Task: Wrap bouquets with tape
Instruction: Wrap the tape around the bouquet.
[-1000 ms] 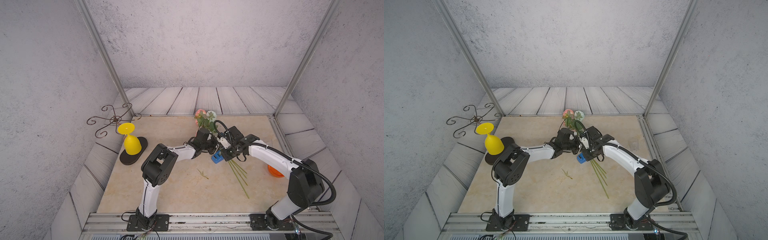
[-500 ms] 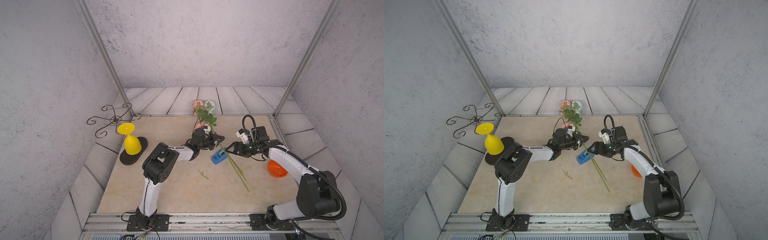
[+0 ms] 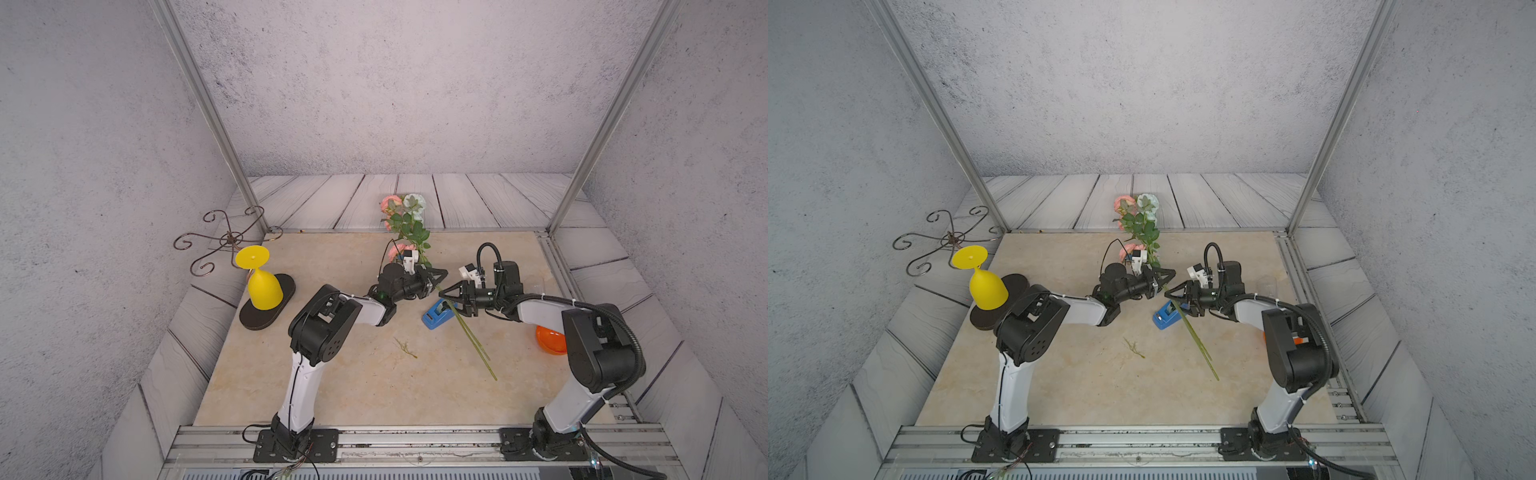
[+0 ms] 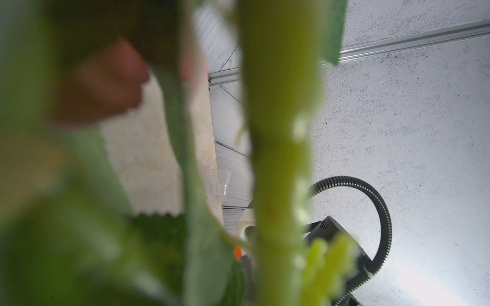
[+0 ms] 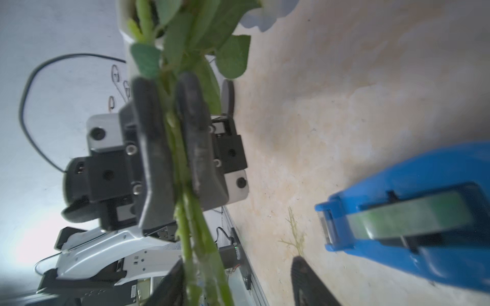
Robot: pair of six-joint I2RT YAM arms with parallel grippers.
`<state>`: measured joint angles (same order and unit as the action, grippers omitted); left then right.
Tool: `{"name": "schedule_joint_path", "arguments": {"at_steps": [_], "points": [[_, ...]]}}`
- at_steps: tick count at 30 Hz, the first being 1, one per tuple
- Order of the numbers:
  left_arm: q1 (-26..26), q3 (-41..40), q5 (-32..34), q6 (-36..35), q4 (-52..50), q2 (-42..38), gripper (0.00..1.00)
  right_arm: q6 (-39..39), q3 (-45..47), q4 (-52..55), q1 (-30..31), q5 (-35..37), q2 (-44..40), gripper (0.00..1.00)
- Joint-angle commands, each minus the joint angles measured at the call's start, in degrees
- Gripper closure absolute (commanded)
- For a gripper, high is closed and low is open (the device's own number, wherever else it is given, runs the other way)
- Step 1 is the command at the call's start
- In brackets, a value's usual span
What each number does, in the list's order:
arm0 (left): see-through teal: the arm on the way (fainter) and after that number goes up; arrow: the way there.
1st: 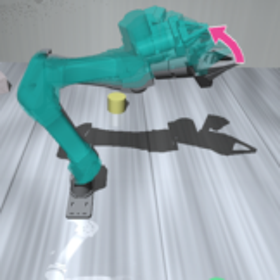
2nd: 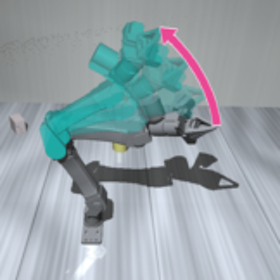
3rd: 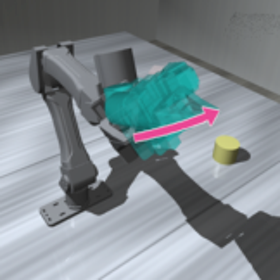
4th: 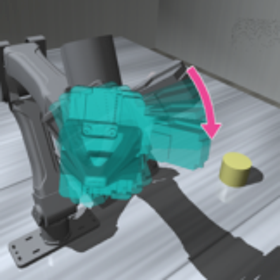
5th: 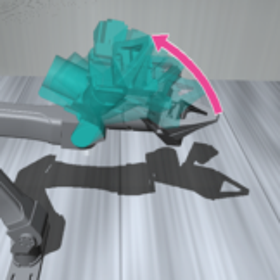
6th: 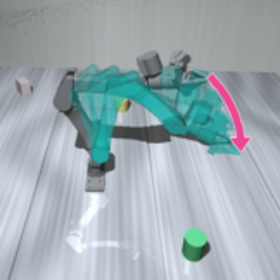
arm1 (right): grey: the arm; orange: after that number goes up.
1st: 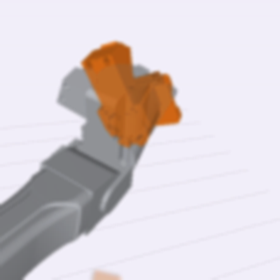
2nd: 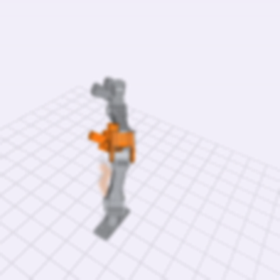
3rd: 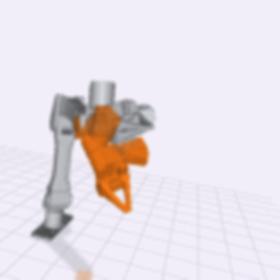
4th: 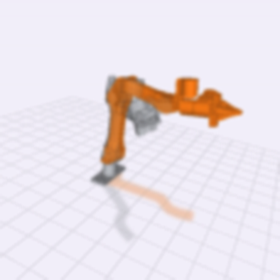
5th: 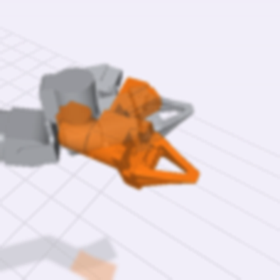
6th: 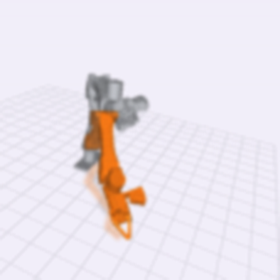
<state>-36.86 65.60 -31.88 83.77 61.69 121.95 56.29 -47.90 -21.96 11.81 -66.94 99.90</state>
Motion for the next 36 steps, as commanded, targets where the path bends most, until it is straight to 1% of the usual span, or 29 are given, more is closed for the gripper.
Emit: {"name": "schedule_joint_path", "arguments": {"at_steps": [1,3,5,6,7,8,9,11,13,14,15,16,18,19,21,24,27,30,33,36], "points": [[-0.4,0.1,0.6,-0.6,10.1,-0.6,1.0,20.4,2.6,-27.8,-0.2,-2.8,5.6,0.53],[-0.7,0.0,1.1,-0.6,11.4,-0.3,1.0,27.3,3.6,-37.9,-0.2,-3.5,9.0,0.66],[-0.8,0.5,1.1,-0.4,12.3,0.2,1.0,32.3,4.1,-45.6,-0.2,-3.9,11.9,0.83],[-0.8,0.6,1.1,-0.3,12.4,0.4,1.0,34.1,4.5,-48.4,-0.1,-3.8,12.7,0.91],[-0.8,0.6,1.3,-0.3,12.6,0.5,1.0,34.6,4.6,-49.2,-0.2,-3.9,13.1,0.96],[-0.8,0.5,1.4,-0.4,12.6,0.5,1.0,33.3,5.0,-47.8,-0.2,-3.7,12.8,1.0],[-0.8,0.4,1.4,-0.4,12.1,0.5,1.0,30.2,5.3,-43.6,-0.1,-3.5,11.8,1.0],[-0.8,0.3,1.4,-0.4,11.7,0.5,1.0,19.4,5.4,-28.3,-0.2,-2.6,8.1,1.0],[-0.8,-0.2,1.4,-0.3,9.7,0.2,1.0,4.1,3.5,-7.2,-0.2,-0.7,3.4,1.0],[-0.7,-0.4,1.2,-0.3,7.5,-0.2,1.0,-2.0,2.3,1.4,-0.1,1.0,1.4,1.0],[-0.7,-0.7,0.8,-0.9,4.5,-0.7,0.98,-9.8,0.0,13.0,-0.2,3.6,-0.6,1.0],[-0.7,-1.2,0.6,-2.0,1.6,-1.6,0.93,-17.8,-3.0,25.5,-0.2,7.7,-2.4,1.0],[-0.7,-2.0,0.3,-5.5,-7.0,-4.1,0.82,-27.7,-7.5,40.2,0.0,14.7,-4.4,1.0],[-0.7,-2.2,0.3,-7.6,-10.4,-5.4,0.76,-32.0,-9.9,46.6,0.1,18.4,-5.2,1.0],[-0.7,-1.2,-0.4,-10.7,-20.2,-7.5,0.67,-38.0,-14.0,55.5,0.8,25.9,-6.4,1.0],[-1.0,1.6,-2.4,-13.9,-29.1,-8.2,0.6,-44.1,-18.6,62.7,3.8,34.5,-7.7,1.0],[-1.5,4.1,-1.9,-13.9,-34.9,-7.8,0.5,-48.6,-22.7,67.8,9.7,44.5,-8.1,1.0],[-1.8,6.4,-1.6,-13.5,-37.7,-7.1,0.46,-50.1,-24.0,68.3,15.0,52.9,-8.5,1.0],[-2.0,9.2,-3.7,-11.6,-41.9,-5.4,0.47,-51.1,-25.1,68.2,19.2,60.0,-7.9,1.0],[-2.2,8.3,-4.3,-8.2,-40.0,-5.0,0.53,-52.8,-26.6,68.5,23.7,67.9,-7.2,1.0]]}}
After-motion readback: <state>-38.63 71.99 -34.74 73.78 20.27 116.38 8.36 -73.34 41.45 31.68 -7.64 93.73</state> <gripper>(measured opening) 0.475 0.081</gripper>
